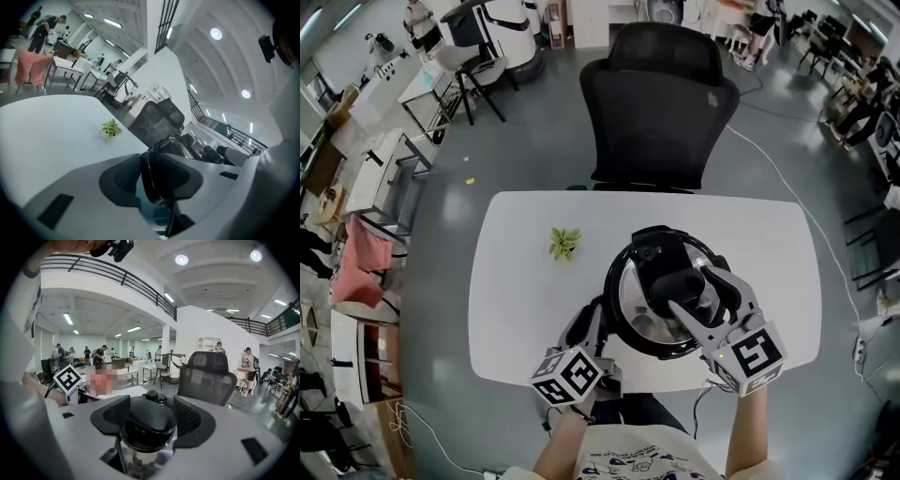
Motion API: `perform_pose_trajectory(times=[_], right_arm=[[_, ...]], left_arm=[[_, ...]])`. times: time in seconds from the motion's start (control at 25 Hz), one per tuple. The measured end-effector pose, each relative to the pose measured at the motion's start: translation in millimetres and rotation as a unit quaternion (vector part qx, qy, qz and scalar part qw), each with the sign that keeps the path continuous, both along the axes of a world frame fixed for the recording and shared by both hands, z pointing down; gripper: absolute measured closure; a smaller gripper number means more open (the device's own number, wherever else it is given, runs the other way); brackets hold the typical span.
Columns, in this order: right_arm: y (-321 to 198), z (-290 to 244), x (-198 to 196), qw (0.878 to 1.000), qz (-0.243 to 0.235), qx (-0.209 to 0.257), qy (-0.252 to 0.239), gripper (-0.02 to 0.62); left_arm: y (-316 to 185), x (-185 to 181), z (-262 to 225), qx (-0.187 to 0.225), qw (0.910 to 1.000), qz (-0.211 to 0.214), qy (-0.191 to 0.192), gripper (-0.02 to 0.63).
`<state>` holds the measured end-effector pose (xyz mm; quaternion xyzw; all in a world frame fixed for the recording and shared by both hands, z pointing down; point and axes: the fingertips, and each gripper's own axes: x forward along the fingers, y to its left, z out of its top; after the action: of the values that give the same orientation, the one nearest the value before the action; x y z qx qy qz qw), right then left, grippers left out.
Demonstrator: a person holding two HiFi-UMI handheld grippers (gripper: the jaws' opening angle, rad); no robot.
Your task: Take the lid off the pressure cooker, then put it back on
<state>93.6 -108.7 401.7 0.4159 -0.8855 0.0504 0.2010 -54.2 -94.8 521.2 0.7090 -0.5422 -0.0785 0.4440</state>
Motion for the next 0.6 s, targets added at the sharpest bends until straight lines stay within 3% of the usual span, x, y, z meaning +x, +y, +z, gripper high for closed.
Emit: perform_pose_trajectory(times=[0.24, 0.6], right_arm=[[0, -1, -10, 0.996, -0.073, -0.015, 0.047, 0.272], [0, 3, -19, 0.974, -0.181, -0.04, 0.126, 0.253]], left_arm=[[0, 0, -2, -0.003, 1.0, -0.001, -0.001, 0.474], [1, 0, -1, -0.004, 0.9999, 0.002, -0.014, 0.472]])
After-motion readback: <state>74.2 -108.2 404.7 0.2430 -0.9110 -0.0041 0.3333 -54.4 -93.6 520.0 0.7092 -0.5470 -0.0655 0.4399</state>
